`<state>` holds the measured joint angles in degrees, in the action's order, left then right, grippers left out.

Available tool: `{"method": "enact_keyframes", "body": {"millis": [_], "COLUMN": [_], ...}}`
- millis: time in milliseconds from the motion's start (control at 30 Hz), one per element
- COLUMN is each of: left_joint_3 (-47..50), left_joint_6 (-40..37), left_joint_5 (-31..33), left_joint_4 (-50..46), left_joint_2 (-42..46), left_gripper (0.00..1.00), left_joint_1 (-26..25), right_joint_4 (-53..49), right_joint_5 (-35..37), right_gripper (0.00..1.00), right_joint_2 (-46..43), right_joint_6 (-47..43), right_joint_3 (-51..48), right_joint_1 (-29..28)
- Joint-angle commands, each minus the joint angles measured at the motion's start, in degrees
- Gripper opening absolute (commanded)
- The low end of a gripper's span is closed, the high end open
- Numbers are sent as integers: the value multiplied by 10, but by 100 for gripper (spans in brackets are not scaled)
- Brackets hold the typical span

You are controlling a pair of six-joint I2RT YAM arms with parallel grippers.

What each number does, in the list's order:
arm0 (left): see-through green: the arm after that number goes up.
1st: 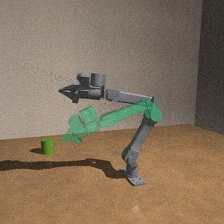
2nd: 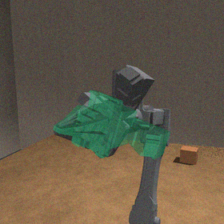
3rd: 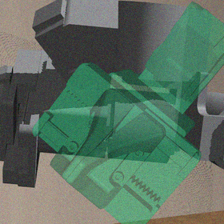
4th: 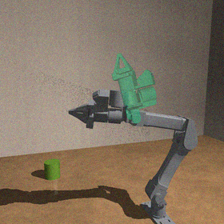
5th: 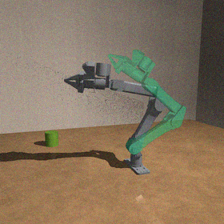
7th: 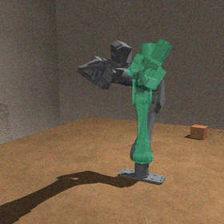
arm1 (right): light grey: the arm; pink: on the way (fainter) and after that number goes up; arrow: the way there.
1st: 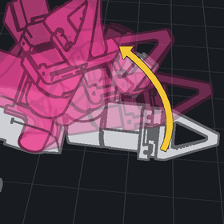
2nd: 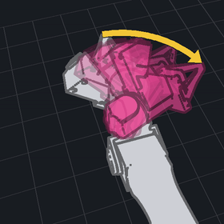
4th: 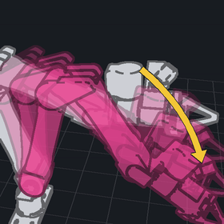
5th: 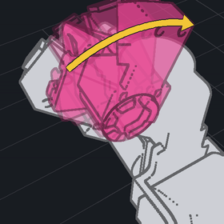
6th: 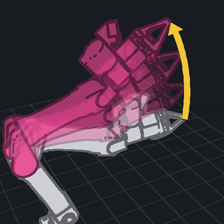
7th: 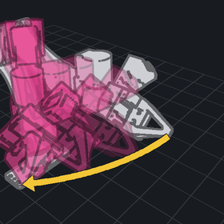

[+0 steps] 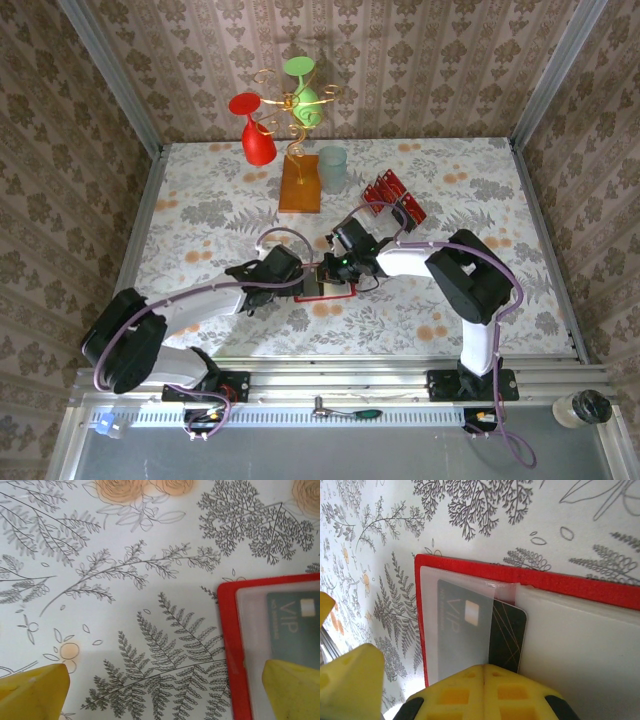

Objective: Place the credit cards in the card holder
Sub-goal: Insert the credit card into the card slot.

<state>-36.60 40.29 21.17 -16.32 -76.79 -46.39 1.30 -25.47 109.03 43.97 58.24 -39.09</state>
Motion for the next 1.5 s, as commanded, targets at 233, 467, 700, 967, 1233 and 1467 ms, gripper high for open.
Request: {"method": "enact_keyframes", "body": {"millis": [233,467,700,967,1233,1467], "left_joint_3": [35,36,40,43,46,41], "left_joint_6": [11,11,11,12,13,14], "left_joint_5": [-14,-9,-6,-7,-9,-11], "left_joint_4": [0,3,4,5,12,12], "left_joint_2": [-18,-30,-31,-31,-34,-31], "left_gripper": [100,100,100,100,100,100], "left_joint_1": [8,7,7,7,7,8], "right_joint_4": [-52,-101,-107,-107,-106,-98], "right_joint_5": [20,60,59,57,47,41], "right_gripper": [12,12,7,5,3,2], "right_joint_2": [-34,-57,-30,3,31,43], "right_joint_6": [-5,-43,-54,-55,-52,-40], "right_joint_3": [12,22,38,55,77,85], "right_joint_1": [-4,0,0,0,-10,-18]}}
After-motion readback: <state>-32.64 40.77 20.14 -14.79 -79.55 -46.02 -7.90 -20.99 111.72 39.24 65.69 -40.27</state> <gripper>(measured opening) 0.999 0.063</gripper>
